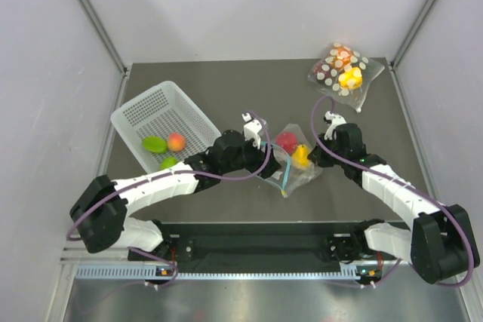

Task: Open the zip-top bag and remove the fake food

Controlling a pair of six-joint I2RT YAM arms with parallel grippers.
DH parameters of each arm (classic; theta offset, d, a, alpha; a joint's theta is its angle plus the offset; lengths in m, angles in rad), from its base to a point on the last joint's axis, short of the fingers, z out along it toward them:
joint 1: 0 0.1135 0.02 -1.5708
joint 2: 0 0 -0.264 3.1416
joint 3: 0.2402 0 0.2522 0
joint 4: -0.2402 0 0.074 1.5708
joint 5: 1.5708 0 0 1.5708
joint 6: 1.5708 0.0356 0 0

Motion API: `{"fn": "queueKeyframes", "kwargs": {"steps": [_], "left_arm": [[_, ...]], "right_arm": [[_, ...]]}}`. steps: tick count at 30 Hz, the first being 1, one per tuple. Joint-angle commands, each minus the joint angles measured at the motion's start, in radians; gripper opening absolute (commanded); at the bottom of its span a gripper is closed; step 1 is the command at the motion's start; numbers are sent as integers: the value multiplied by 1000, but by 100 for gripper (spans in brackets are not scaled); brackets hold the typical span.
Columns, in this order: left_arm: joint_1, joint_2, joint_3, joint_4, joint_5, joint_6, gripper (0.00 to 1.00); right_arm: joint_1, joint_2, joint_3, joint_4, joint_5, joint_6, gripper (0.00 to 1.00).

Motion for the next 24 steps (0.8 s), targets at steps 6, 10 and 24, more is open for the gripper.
{"fn": "queueKeyframes", "kwargs": {"steps": [6, 10, 24], "left_arm": [[-13, 44, -25, 99, 52, -32, 65], [-14, 99, -25, 97, 27, -16, 63], [-14, 301, 7, 218, 44, -42, 61]], "right_arm": [[18, -21, 52, 13, -7, 13, 1], [20, -29, 52, 13, -14, 14, 1], [24, -150, 66, -45, -80, 22, 46]]}}
